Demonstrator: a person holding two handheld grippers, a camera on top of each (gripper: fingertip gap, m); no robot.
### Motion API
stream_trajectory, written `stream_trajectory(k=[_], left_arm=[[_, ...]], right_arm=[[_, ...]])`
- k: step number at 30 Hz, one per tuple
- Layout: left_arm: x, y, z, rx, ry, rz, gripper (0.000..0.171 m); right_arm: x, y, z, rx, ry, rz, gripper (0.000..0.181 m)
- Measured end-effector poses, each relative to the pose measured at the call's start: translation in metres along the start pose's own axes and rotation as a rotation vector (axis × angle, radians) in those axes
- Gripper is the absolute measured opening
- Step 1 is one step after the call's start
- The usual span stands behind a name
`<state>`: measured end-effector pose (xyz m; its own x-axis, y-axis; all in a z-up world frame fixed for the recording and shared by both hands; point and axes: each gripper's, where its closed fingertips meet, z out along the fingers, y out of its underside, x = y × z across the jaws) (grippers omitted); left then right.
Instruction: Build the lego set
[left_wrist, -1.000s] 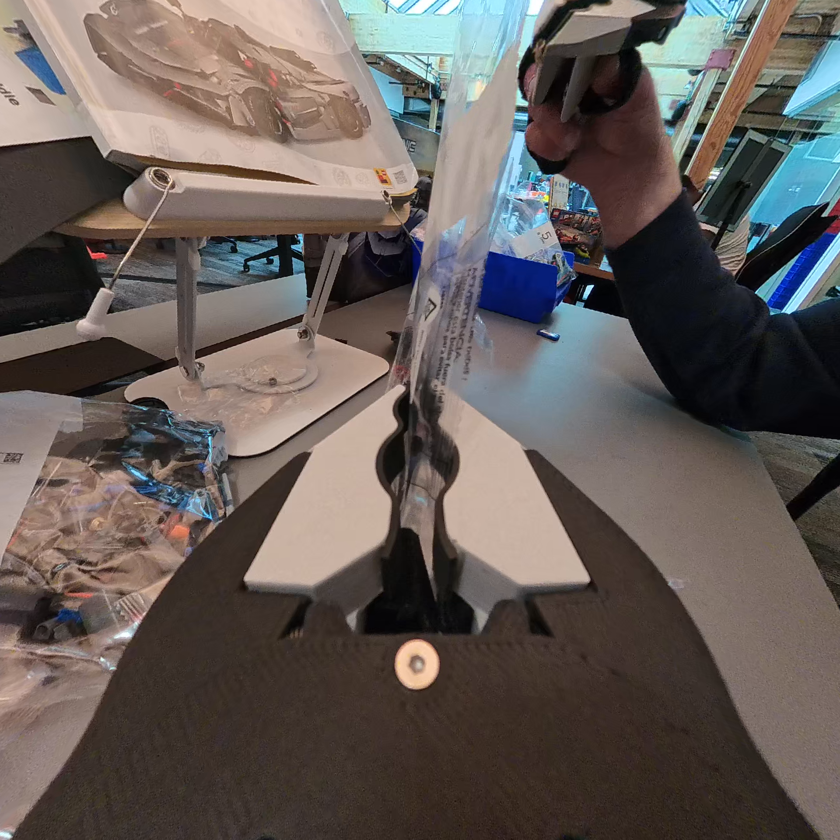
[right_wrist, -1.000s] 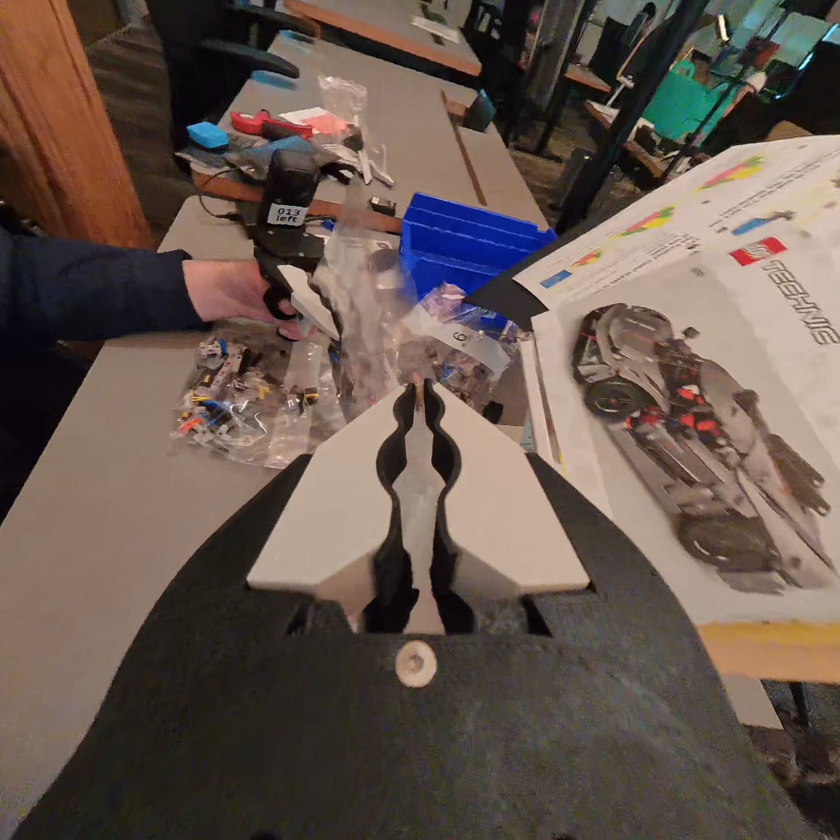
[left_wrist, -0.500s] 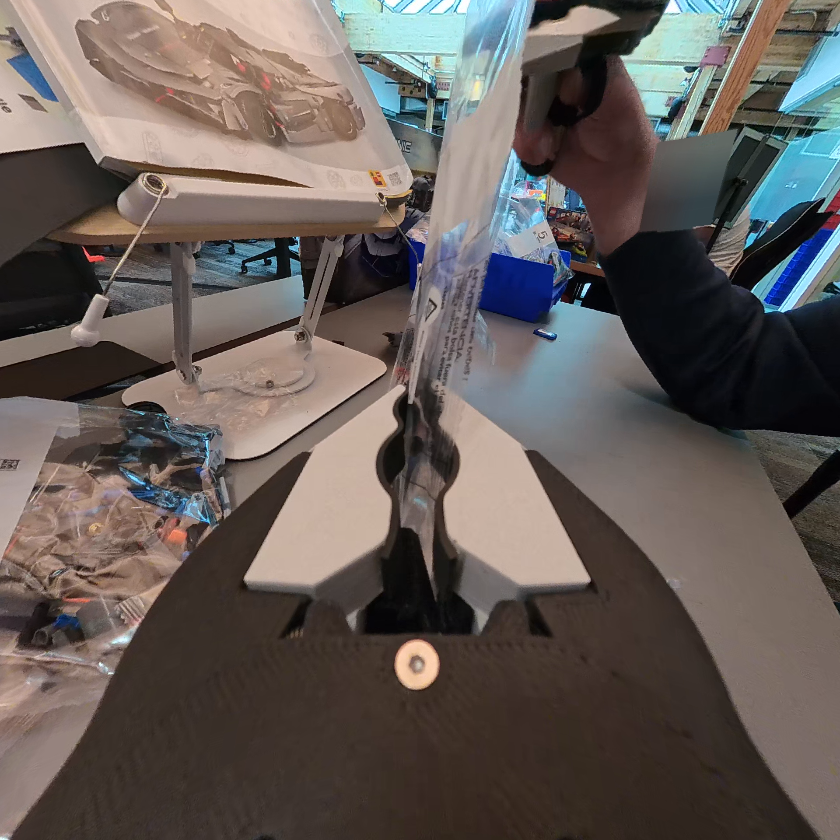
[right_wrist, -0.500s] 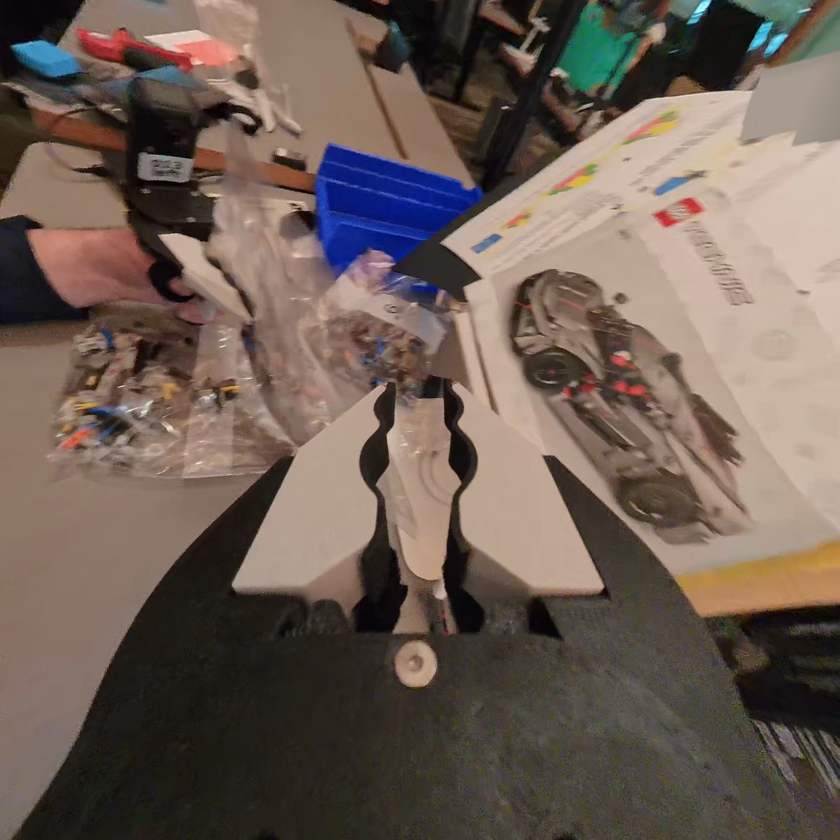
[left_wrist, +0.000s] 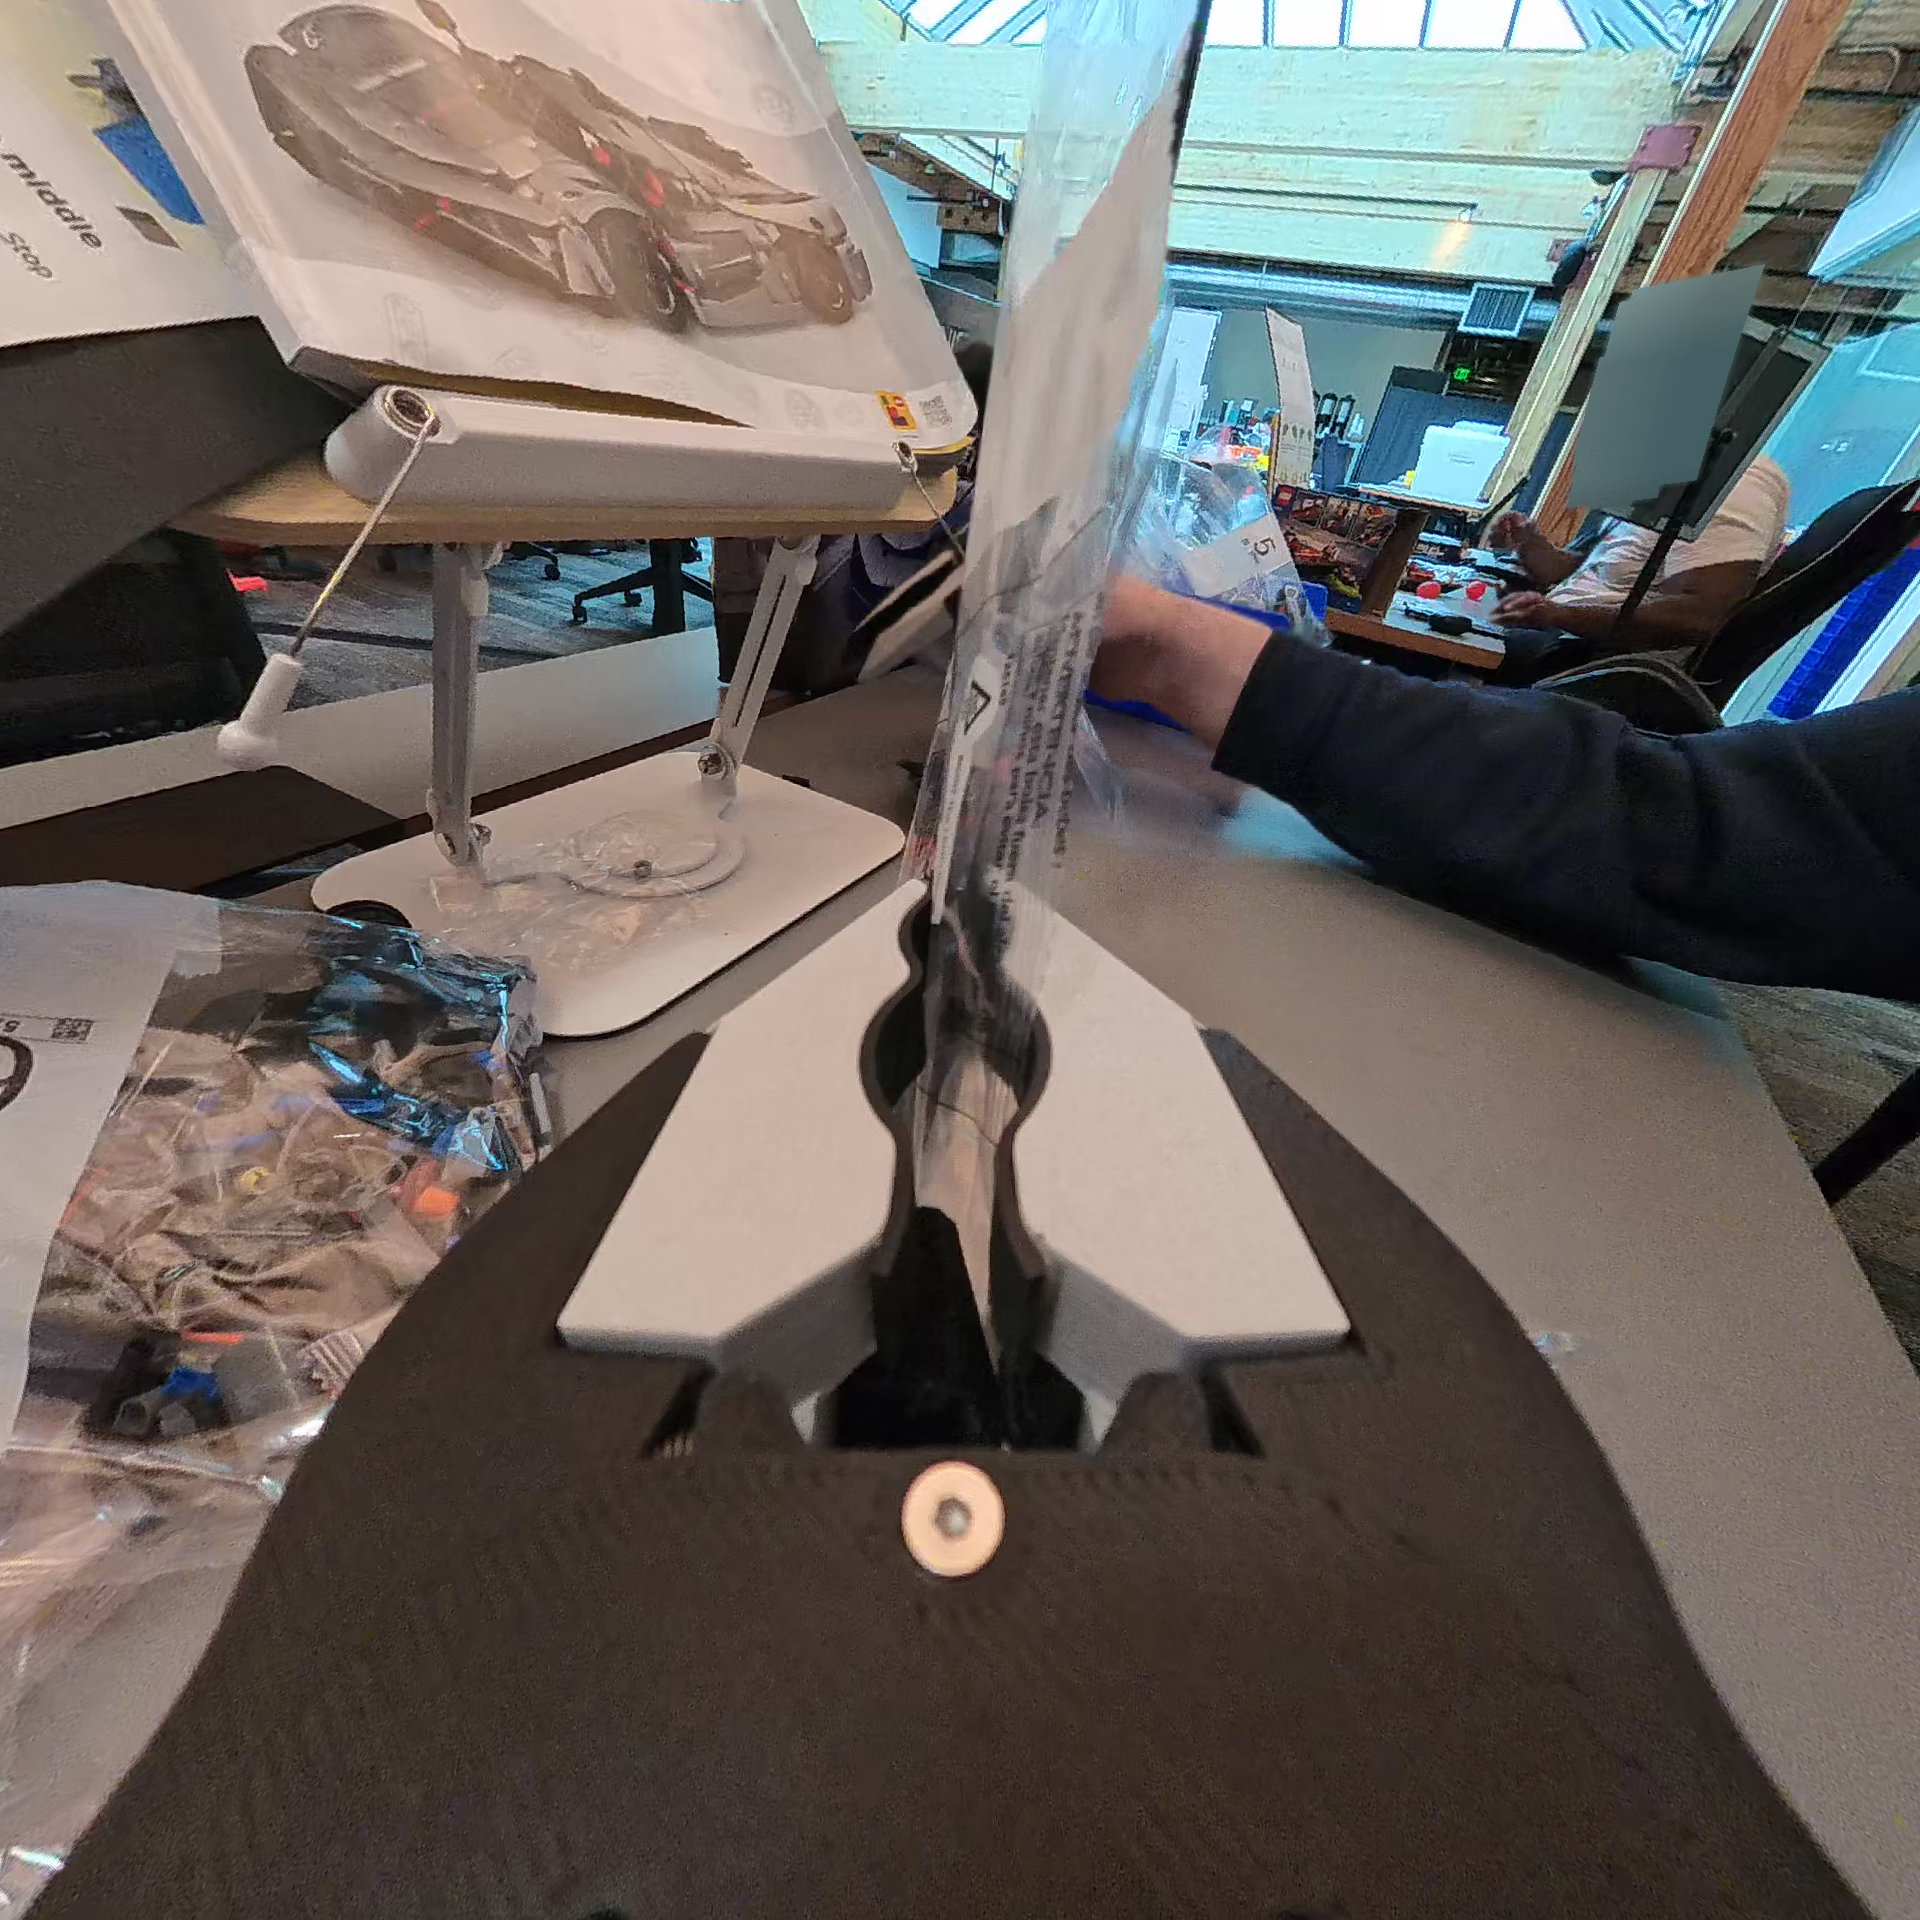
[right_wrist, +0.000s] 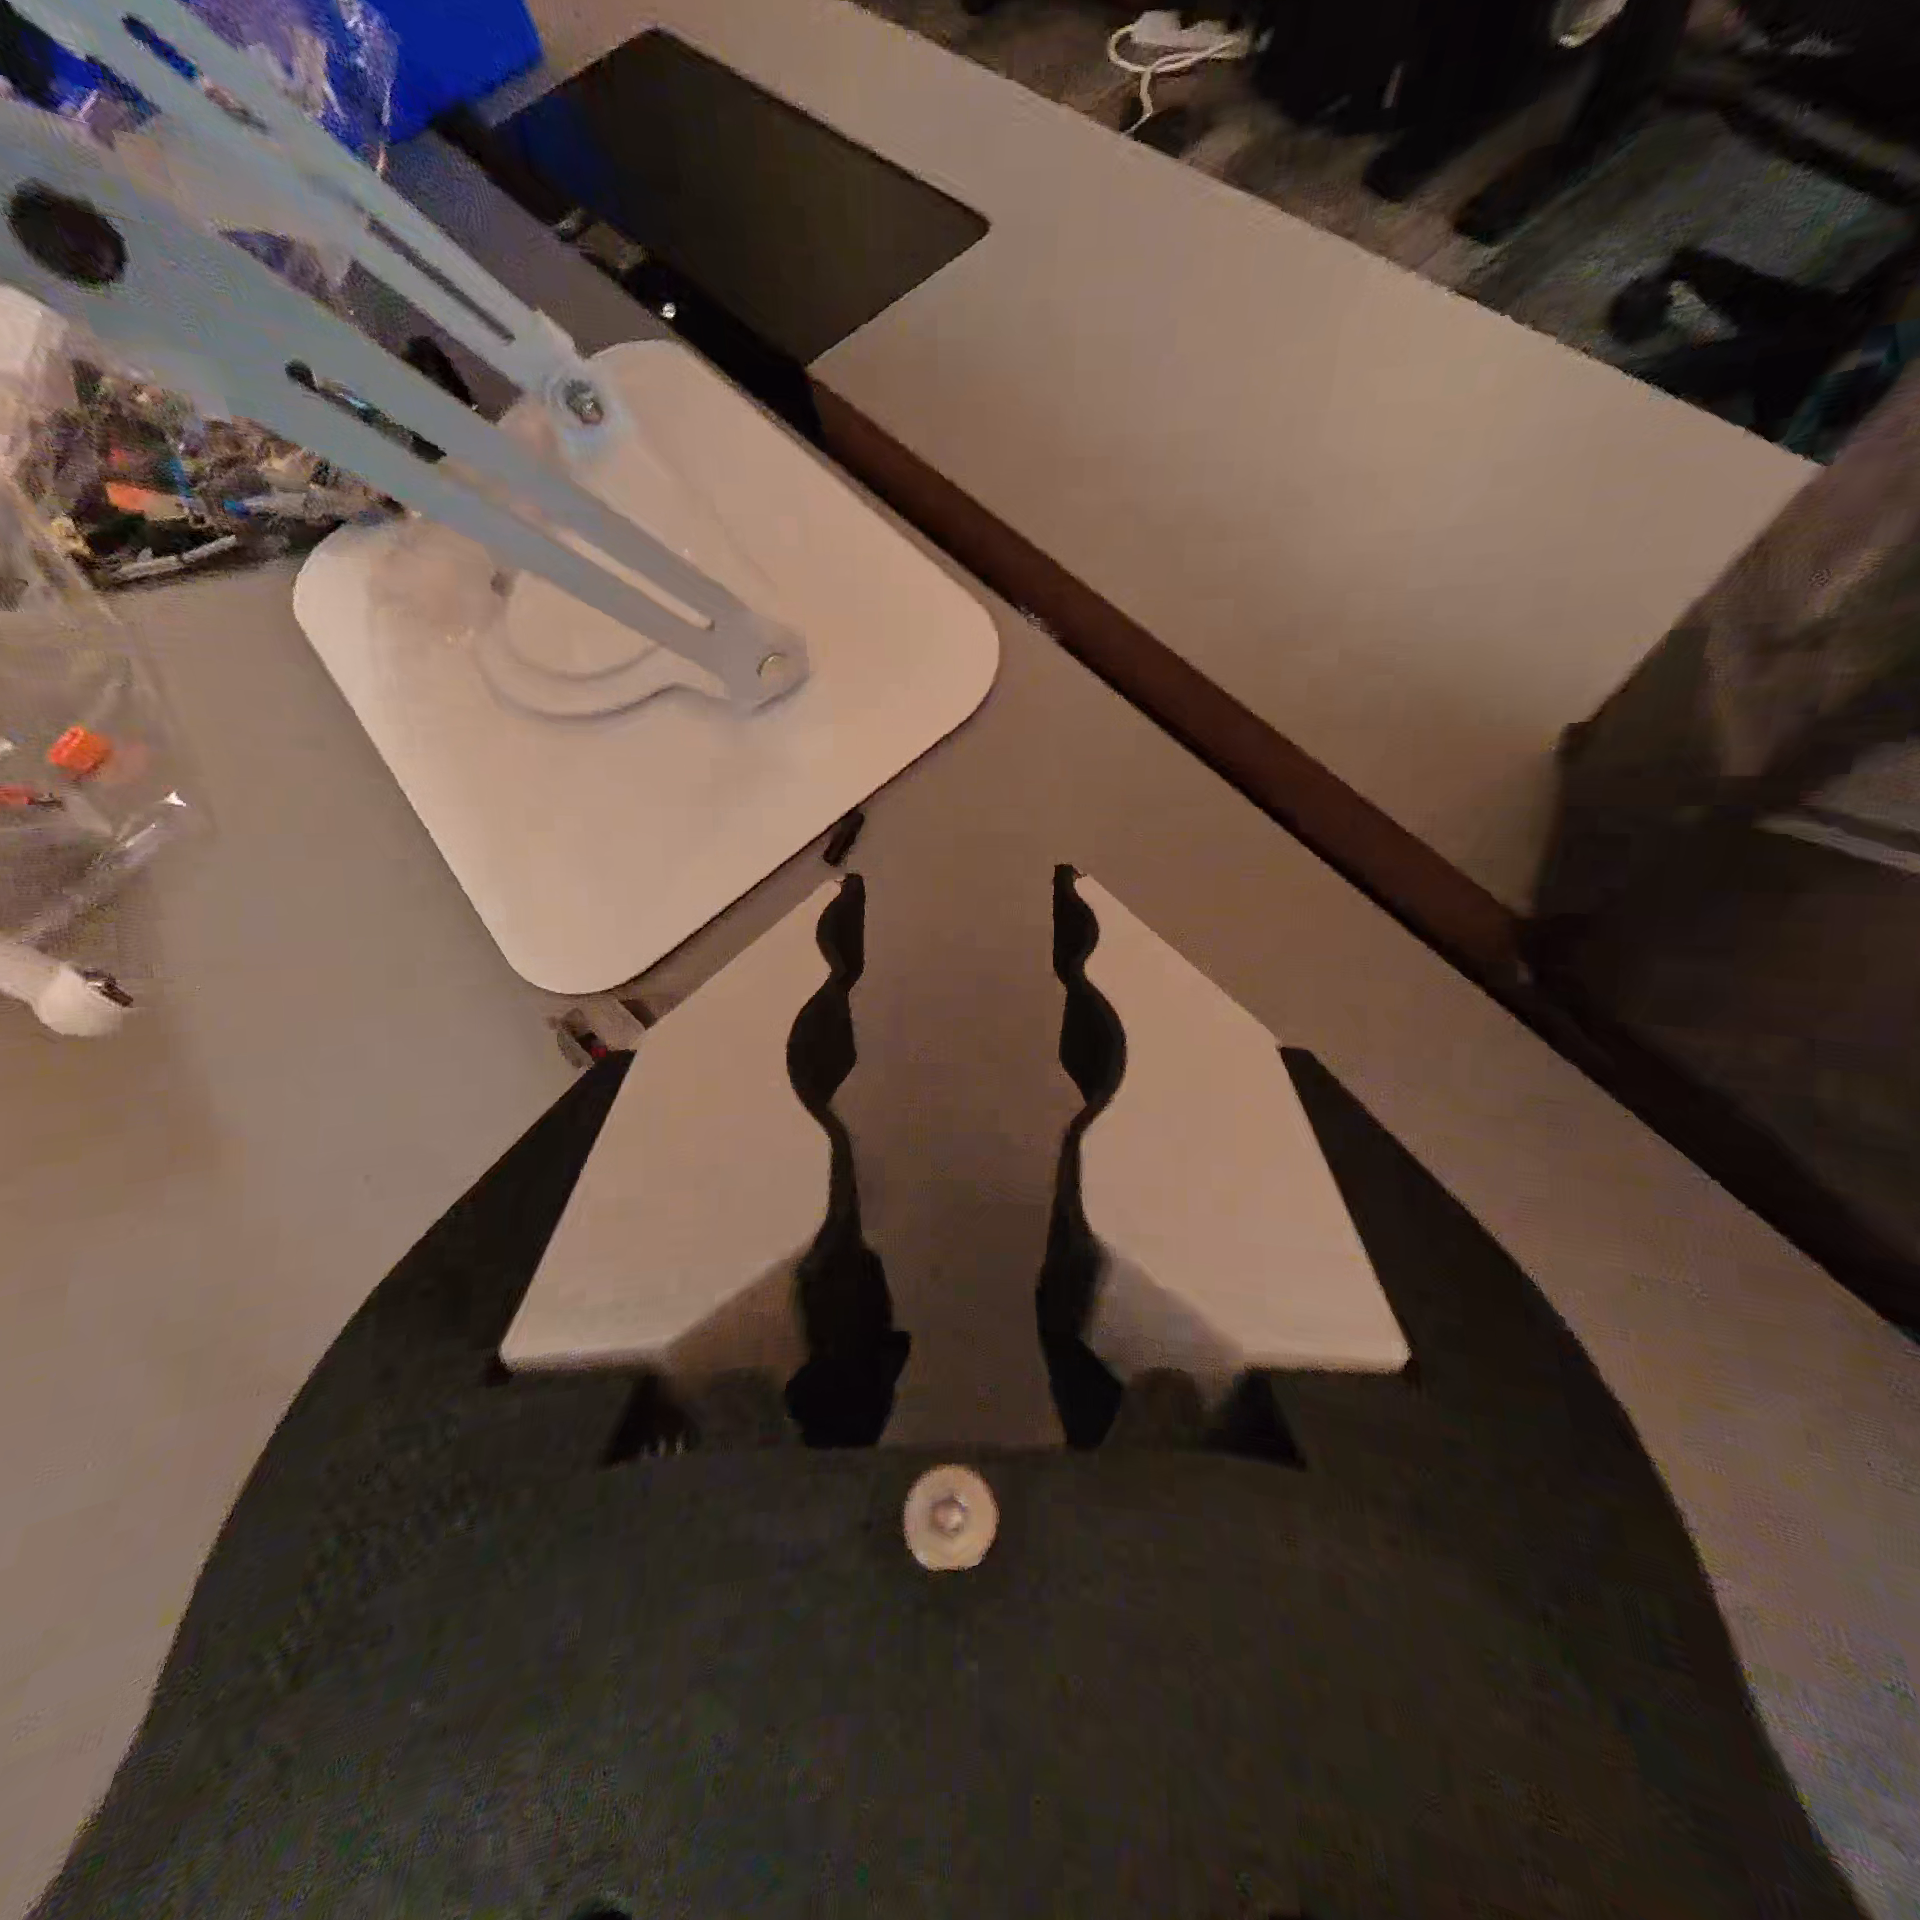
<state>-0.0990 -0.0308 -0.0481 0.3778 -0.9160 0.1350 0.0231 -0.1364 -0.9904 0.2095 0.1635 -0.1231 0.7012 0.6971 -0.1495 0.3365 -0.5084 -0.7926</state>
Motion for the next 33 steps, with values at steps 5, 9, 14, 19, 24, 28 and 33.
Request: stream_trajectory(k=[5, 9, 14, 19, 24, 28, 33], left_arm=[[0.001, 0.0, 0.0, -0.001, 0.002, 0.002, 0.002], [0.001, 0.0, 0.0, -0.002, 0.004, 0.004, 0.002], [0.001, -0.001, 0.0, -0.001, 0.003, 0.004, 0.002], [0.001, 0.0, 0.0, -0.001, 0.002, 0.004, 0.002], [0.0, 0.0, -0.001, 0.0, -0.001, 0.002, 0.002], [0.0, -0.001, -0.001, 0.001, -0.003, 0.002, 0.002], [0.001, -0.001, -0.001, 0.001, 0.001, 0.003, 0.002]], right_arm=[[-0.026, 0.008, 0.04, -0.071, -0.034, -0.073, 0.034], [-0.025, 0.021, 0.054, -0.148, -0.018, -0.064, 0.035], [-0.019, 0.022, 0.063, -0.156, 0.061, -0.098, 0.032], [-0.02, 0.02, 0.067, -0.118, 0.061, -0.087, 0.019], [-0.021, 0.019, 0.067, -0.114, 0.058, -0.098, 0.003], [-0.012, 0.023, 0.059, -0.118, 0.06, -0.057, 0.0], [-0.002, 0.015, 0.033, -0.077, 0.05, -0.027, 0.001]])
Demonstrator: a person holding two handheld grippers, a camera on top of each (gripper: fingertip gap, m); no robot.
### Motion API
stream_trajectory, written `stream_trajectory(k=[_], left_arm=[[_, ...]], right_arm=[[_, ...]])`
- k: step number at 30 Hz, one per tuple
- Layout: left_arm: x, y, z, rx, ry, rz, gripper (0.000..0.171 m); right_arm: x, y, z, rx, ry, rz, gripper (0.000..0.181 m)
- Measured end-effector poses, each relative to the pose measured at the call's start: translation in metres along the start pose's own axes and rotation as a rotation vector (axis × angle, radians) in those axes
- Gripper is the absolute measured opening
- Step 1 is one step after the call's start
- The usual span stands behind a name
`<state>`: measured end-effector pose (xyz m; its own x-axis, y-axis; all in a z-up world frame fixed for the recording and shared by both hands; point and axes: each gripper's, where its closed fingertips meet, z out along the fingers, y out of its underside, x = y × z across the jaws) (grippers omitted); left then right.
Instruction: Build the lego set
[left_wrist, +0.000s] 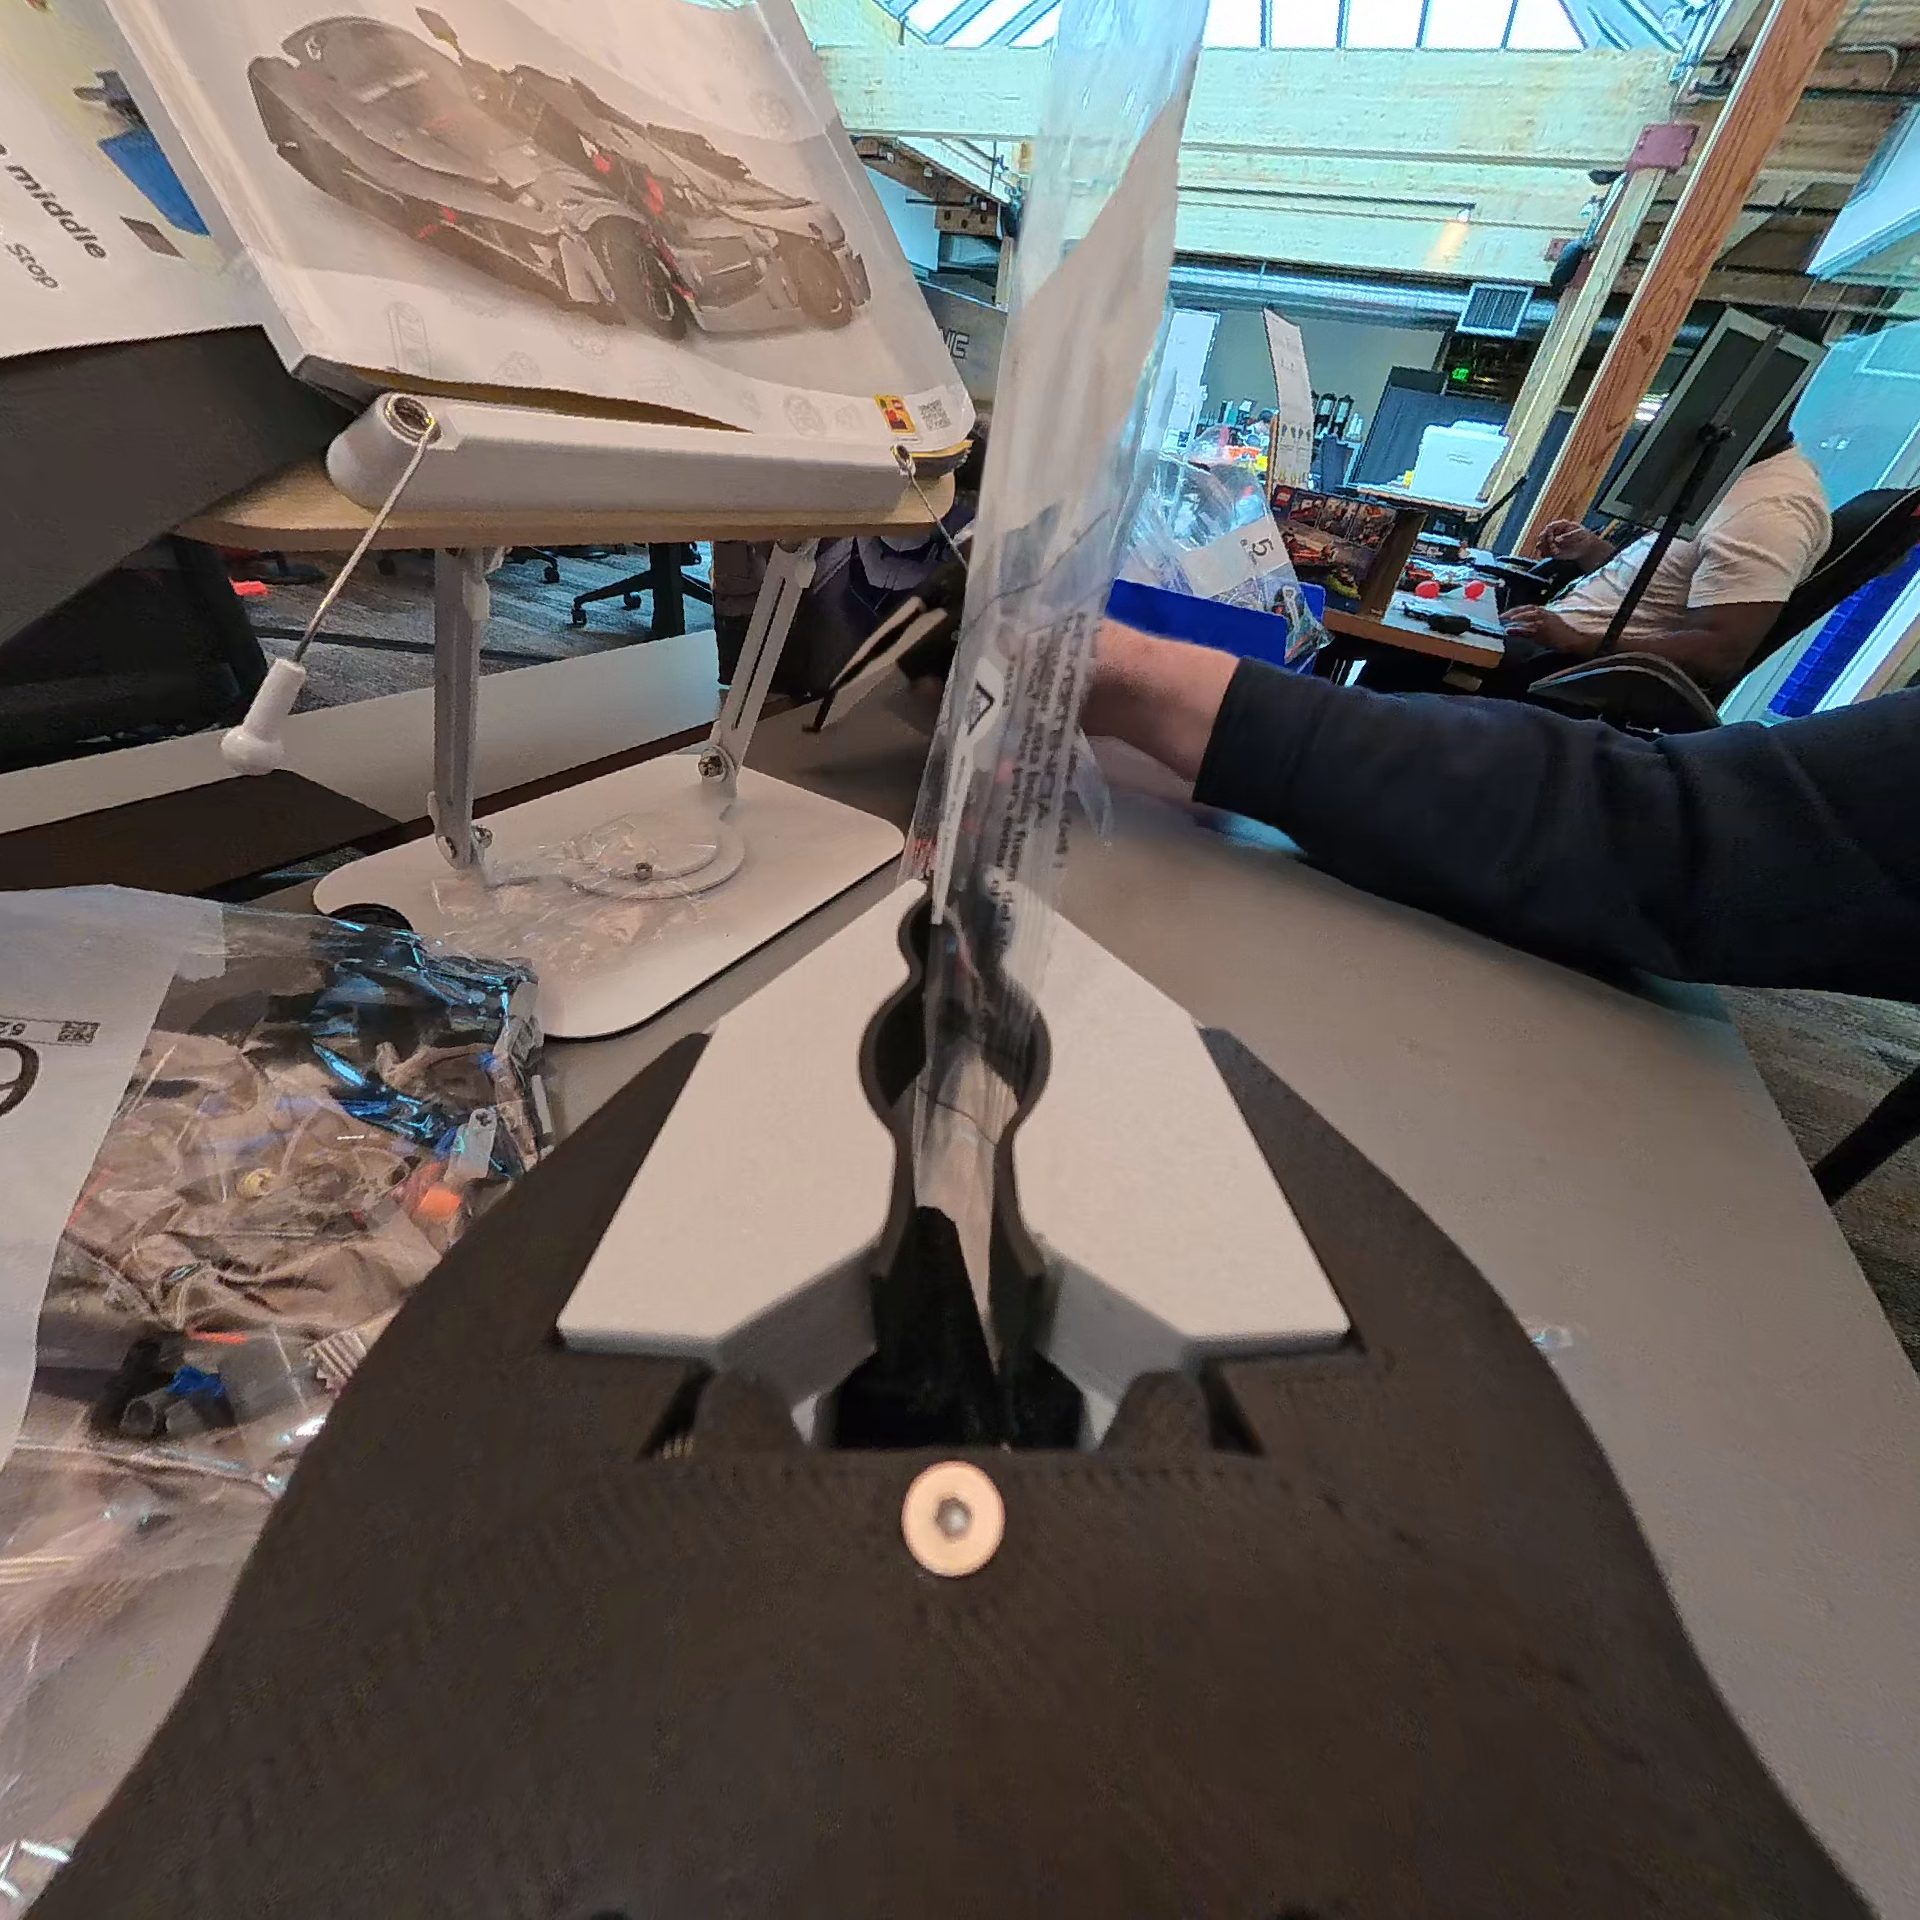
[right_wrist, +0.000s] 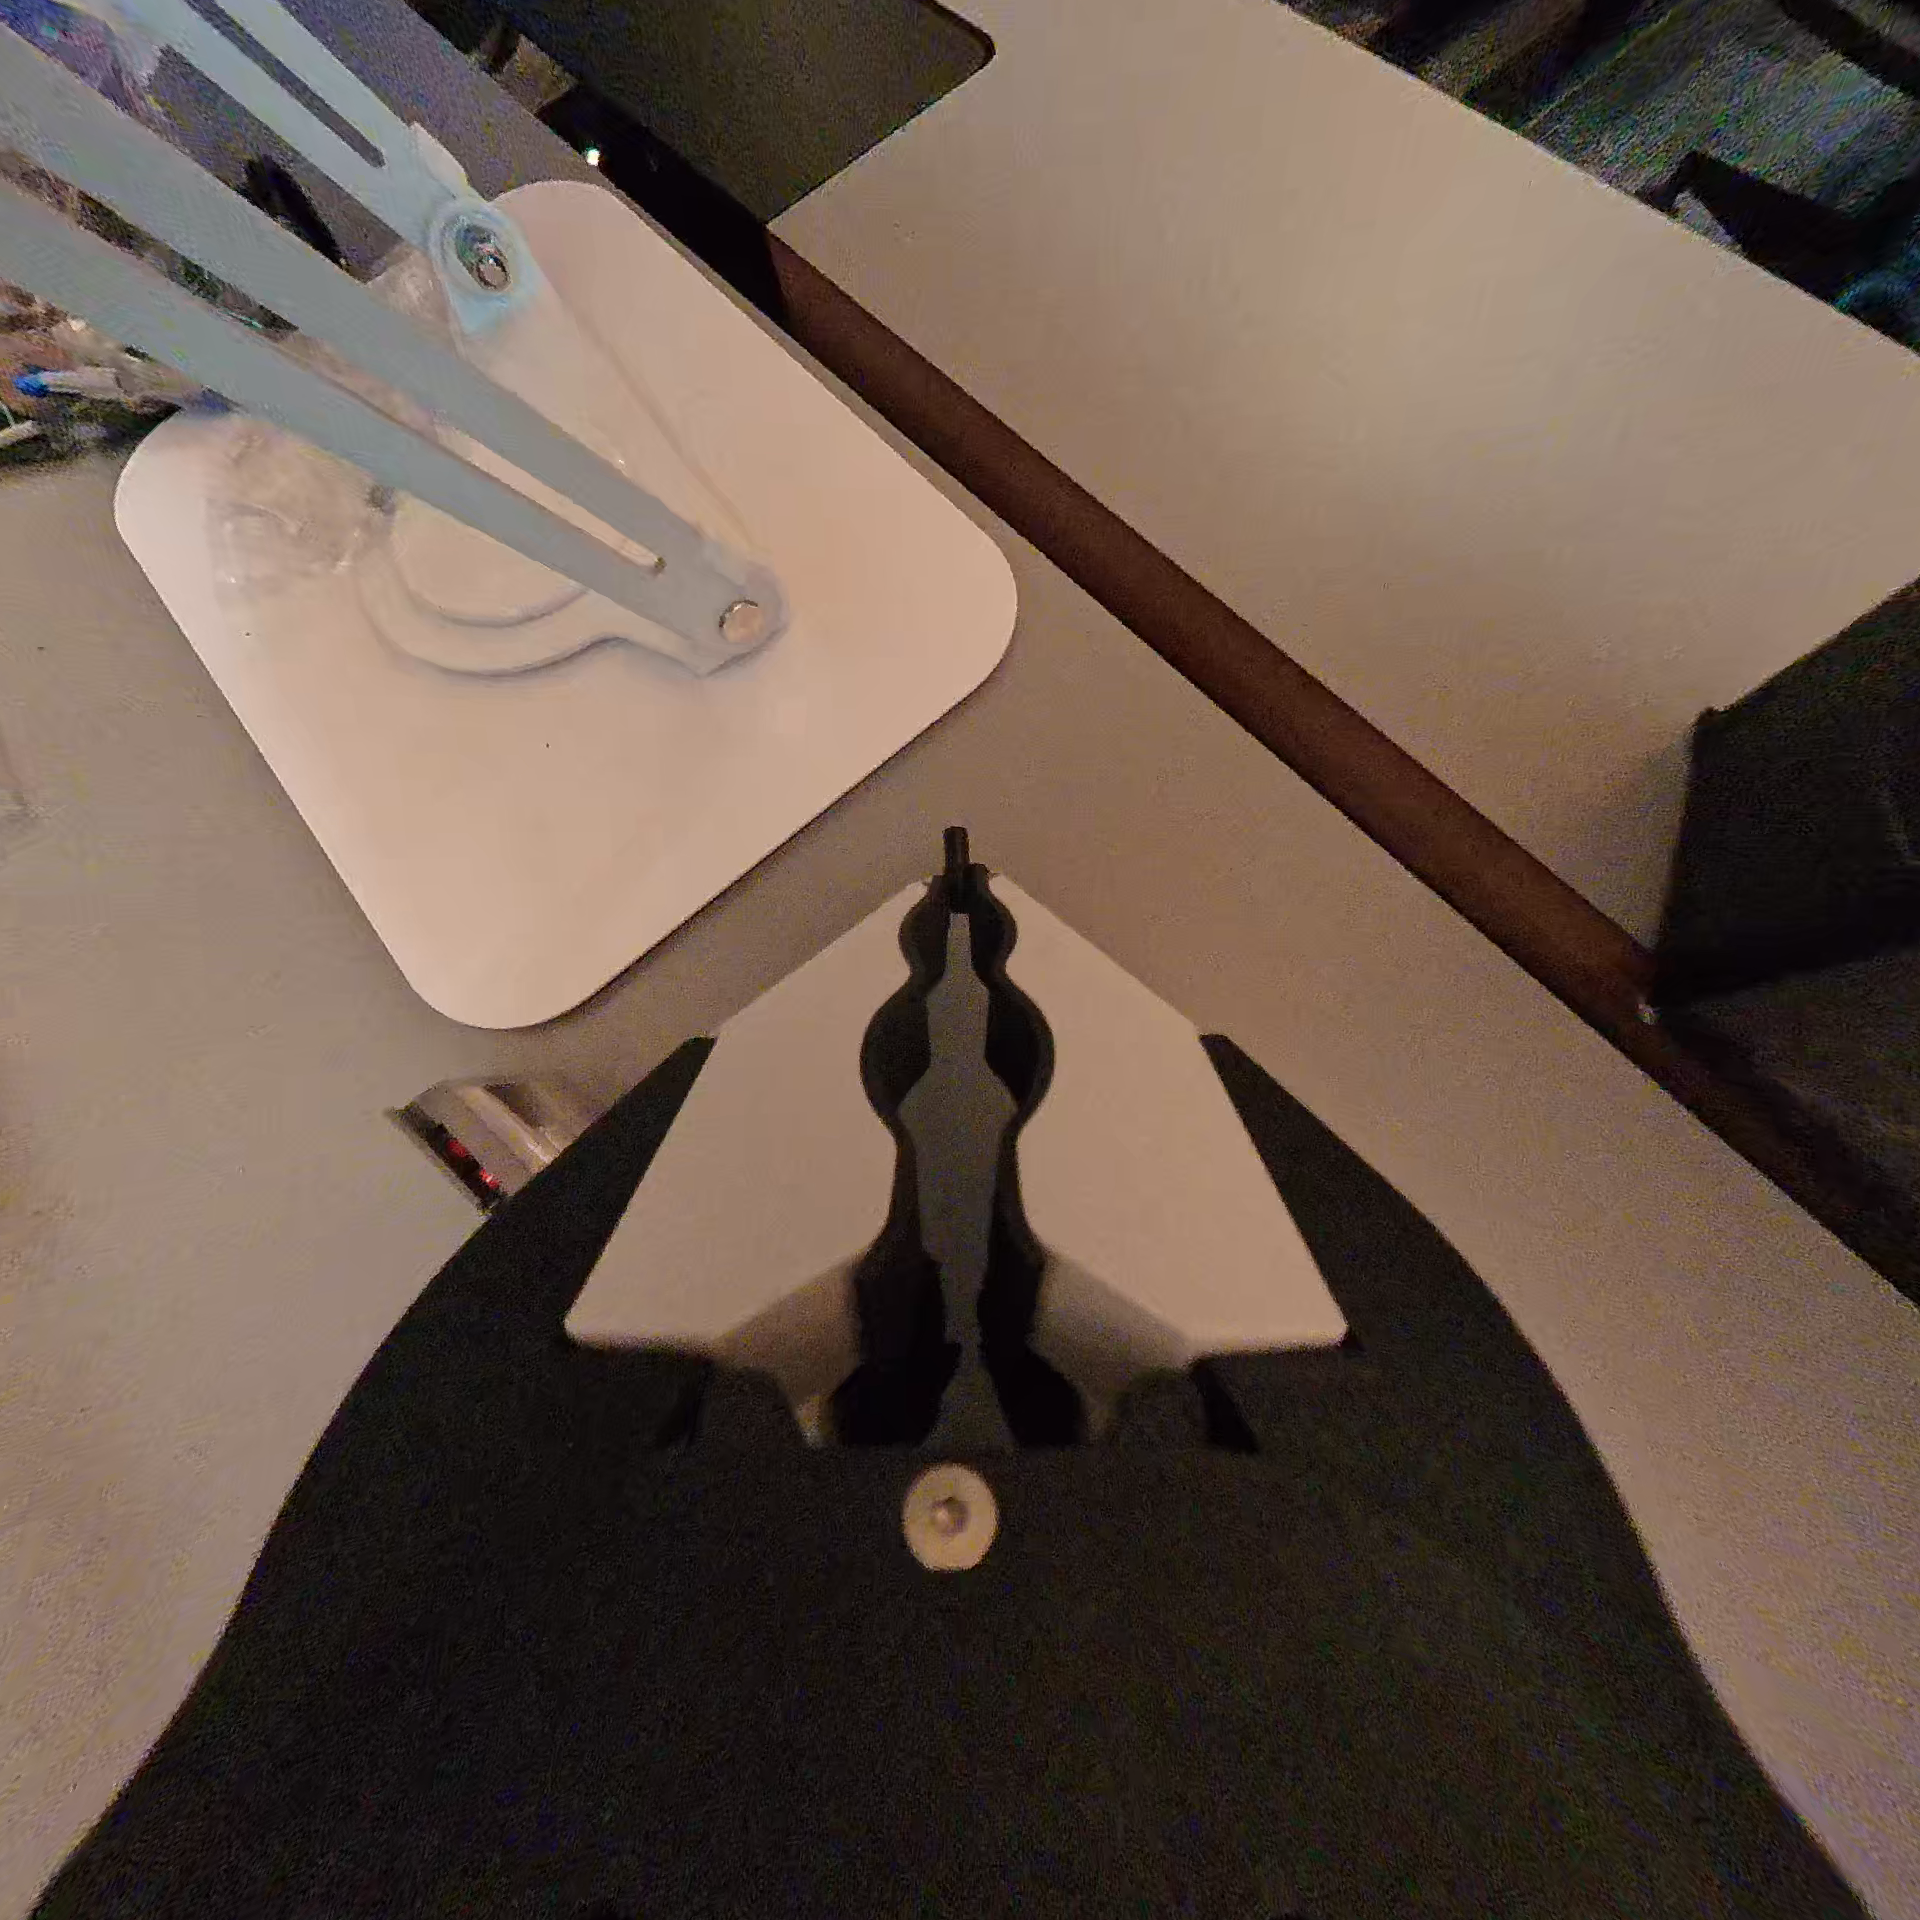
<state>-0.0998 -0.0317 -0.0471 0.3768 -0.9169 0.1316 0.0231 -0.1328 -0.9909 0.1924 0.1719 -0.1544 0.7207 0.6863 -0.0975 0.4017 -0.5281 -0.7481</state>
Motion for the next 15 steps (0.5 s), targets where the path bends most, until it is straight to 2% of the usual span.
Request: stream_trajectory(k=[4, 7, 9, 10, 12, 15], left_arm=[[0.0, 0.0, 0.0, 0.002, 0.003, -0.002, 0.002], [0.001, 0.0, 0.0, 0.002, 0.005, -0.002, 0.002], [0.001, 0.0, 0.001, 0.002, 0.006, -0.003, 0.003], [0.001, 0.0, 0.001, 0.002, 0.007, -0.002, 0.002], [0.001, 0.0, 0.001, 0.001, 0.008, -0.003, 0.002], [0.001, 0.001, 0.001, 0.002, 0.006, -0.005, 0.002]], right_arm=[[0.016, -0.017, -0.038, 0.081, 0.04, 0.04, 0.001], [0.024, -0.049, -0.095, 0.232, 0.096, 0.051, 0.001], [0.009, -0.079, -0.14, 0.347, 0.104, -0.012, 0.001], [-0.007, -0.094, -0.16, 0.394, 0.094, -0.082, 0.001], [-0.065, -0.123, -0.192, 0.475, -0.009, -0.25, 0.001], [-0.164, -0.143, -0.212, 0.501, -0.19, -0.491, 0.001]])
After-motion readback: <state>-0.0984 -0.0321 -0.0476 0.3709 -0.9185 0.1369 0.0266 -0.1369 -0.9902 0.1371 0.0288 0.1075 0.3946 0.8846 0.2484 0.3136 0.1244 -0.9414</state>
